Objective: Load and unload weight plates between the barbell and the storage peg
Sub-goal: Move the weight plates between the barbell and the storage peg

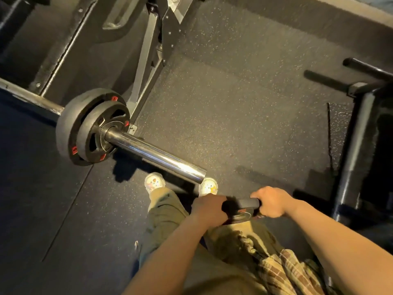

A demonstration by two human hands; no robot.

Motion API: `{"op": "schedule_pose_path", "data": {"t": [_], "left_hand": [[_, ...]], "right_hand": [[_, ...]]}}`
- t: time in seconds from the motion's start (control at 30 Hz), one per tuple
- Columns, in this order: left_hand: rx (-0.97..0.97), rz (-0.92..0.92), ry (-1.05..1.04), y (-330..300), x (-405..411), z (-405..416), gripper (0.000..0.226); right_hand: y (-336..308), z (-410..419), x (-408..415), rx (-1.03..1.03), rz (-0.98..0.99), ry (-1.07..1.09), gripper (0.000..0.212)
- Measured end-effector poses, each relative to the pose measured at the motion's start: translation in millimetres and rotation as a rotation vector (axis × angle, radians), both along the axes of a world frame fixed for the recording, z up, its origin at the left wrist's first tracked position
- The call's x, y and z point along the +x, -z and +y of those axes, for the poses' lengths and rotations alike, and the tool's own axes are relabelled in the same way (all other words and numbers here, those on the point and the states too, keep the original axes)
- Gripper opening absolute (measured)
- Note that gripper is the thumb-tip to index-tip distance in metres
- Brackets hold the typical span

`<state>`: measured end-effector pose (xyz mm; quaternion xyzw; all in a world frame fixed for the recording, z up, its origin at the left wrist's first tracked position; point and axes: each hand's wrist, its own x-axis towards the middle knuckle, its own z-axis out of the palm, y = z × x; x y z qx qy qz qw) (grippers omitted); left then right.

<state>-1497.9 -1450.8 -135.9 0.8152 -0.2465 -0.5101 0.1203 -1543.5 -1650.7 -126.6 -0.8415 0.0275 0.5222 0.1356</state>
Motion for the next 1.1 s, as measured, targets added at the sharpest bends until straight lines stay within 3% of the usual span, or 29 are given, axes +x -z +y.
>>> {"op": "schedule_pose_path", "data": {"t": [0.17,0.43,0.7,0.9,1.1], "left_hand": [[-0.036,-0.04,-0.02,-22,24,-27,0.031],[-0.131,-0.244,-0.145,-47,91,-54,0.05],[-0.056,-0.162,-0.256,-16,170,-55,0.033],[-0.04,-0.151,-0.441,2,209,-62,0.039],[-0.044,-0.221,-0.415,-7,268,-92,0.036]], "right_hand": [[-30,-26,19,-0.016,-0.083,0.042,0.022],[-68,-49,89,-0.115,-0.229,-0.033,0.025],[-44,-56,201,-0.073,-0.132,-0.182,0.022],[-27,-58,281,-0.02,-0.12,-0.367,0.026],[-39,-93,337,0.037,-0.098,-0.323,0.018]]}}
